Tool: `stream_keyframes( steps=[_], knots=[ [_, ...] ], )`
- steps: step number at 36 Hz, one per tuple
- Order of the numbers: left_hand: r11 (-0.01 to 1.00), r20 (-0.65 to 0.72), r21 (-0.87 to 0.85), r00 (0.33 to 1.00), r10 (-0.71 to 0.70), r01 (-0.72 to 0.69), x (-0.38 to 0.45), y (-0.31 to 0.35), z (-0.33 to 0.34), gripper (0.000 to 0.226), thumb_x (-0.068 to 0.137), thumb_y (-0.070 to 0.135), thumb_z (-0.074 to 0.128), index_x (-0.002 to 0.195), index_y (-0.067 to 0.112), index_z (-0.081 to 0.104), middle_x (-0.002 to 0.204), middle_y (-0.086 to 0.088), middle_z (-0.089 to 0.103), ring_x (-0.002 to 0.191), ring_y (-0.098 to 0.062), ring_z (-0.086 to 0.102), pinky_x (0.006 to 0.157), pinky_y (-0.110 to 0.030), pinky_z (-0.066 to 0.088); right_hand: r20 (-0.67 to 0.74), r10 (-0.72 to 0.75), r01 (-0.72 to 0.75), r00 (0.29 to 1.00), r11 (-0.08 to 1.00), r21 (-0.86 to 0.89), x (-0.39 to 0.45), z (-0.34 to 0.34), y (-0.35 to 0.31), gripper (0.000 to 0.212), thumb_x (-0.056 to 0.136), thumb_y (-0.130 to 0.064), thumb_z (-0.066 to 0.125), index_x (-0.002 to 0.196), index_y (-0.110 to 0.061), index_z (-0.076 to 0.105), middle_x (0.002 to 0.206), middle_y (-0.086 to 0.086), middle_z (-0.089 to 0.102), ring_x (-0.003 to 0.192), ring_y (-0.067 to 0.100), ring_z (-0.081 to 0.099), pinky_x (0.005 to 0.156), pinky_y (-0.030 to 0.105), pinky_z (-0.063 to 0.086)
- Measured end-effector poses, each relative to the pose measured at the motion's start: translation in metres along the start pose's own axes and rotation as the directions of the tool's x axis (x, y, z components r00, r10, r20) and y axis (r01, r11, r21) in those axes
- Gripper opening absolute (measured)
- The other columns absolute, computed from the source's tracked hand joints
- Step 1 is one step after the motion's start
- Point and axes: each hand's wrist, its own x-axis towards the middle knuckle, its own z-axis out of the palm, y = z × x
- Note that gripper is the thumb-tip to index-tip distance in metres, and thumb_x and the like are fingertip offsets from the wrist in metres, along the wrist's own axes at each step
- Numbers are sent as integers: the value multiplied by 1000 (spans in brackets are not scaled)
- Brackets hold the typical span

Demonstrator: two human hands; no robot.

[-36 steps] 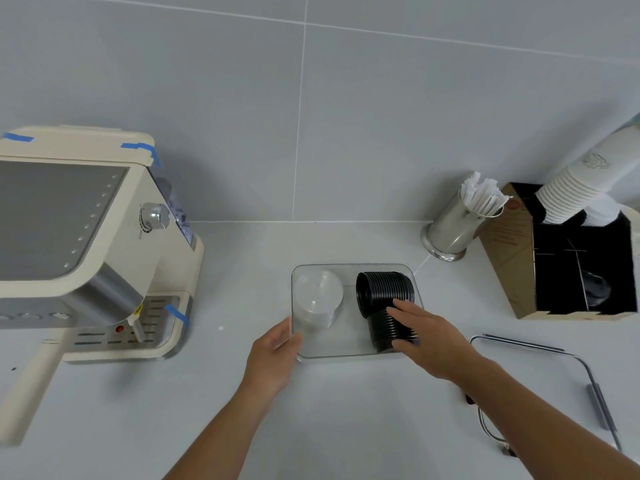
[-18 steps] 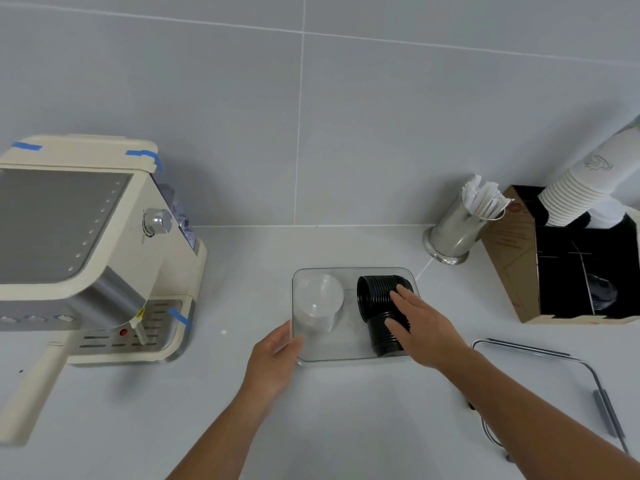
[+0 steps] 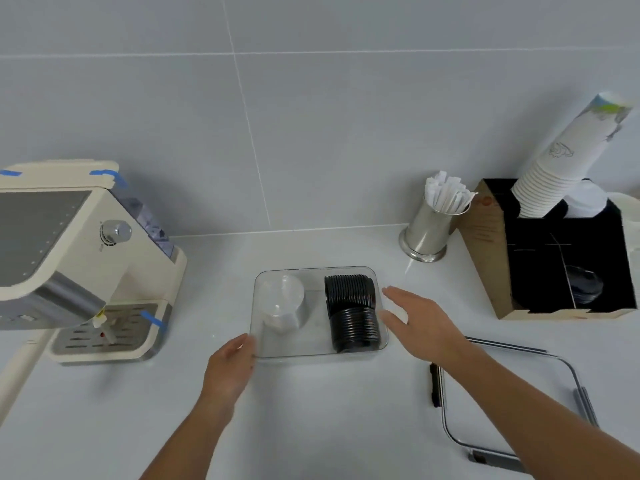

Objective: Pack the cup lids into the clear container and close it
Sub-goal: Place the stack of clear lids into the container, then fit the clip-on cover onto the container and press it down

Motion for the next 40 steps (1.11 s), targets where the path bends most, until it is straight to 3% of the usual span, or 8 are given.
stream_keyframes(
  steps=[3,6,11,14,25,29,35,40],
  knots=[
    [998,-83,-59,996,-44,39,-15,-13,4,33,96,32,59,114,5,63,107,-13,67,101,-27,64,97,-39,50,-31,44,-41,999,996,81,-18,-21,27,53,97,-41,51,147,-25,43,154,-7,43,132,11,49,109,19,29],
    [992,-148,-109,986,-77,62,-38,-28,12,29,98,30,56,112,5,59,108,-16,66,101,-32,64,96,-41,49,-60,120,-109,991,980,164,-35,-39,55,49,96,-41,55,143,-29,50,147,-9,51,90,4,62,93,18,35],
    [987,-115,-120,987,-116,102,-74,-53,49,25,97,23,59,100,0,67,94,-21,69,79,-30,64,73,-35,51,-107,248,-212,963,939,269,-59,-61,113,44,93,-38,58,136,-31,57,139,-3,59,125,16,54,95,24,37],
    [987,-43,-102,991,-127,122,-91,-57,85,23,97,20,60,98,-1,69,91,-20,70,79,-30,65,75,-36,51,-106,301,-259,948,919,296,-72,-72,145,43,94,-37,59,136,-29,58,137,-4,60,128,18,53,95,24,37],
    [994,123,76,988,-93,84,-119,-36,199,12,92,17,66,95,9,73,93,-13,74,86,-26,70,84,-36,56,-99,479,-404,872,819,407,-117,-100,247,41,93,-28,61,132,-19,61,114,0,67,107,17,57,95,29,39],
    [989,163,133,983,-85,63,-124,-33,225,12,92,18,65,92,9,73,91,-11,73,89,-25,70,88,-39,55,-78,536,-449,841,770,453,-130,-99,274,41,92,-27,62,132,-17,61,121,1,67,109,16,56,98,31,39],
    [979,230,202,971,-70,23,-122,-35,253,10,91,17,61,82,15,61,86,-8,56,84,-21,53,84,-34,48,7,609,-515,793,665,541,-142,-87,304,39,90,-30,62,128,-19,64,114,0,70,103,24,66,100,44,49],
    [962,330,273,937,-113,20,-113,-38,268,10,78,28,64,81,19,61,83,-3,56,81,-17,52,80,-30,49,161,602,-525,782,497,691,-141,-74,317,30,91,-14,61,104,13,60,85,5,63,80,22,63,99,49,52]
  ],
)
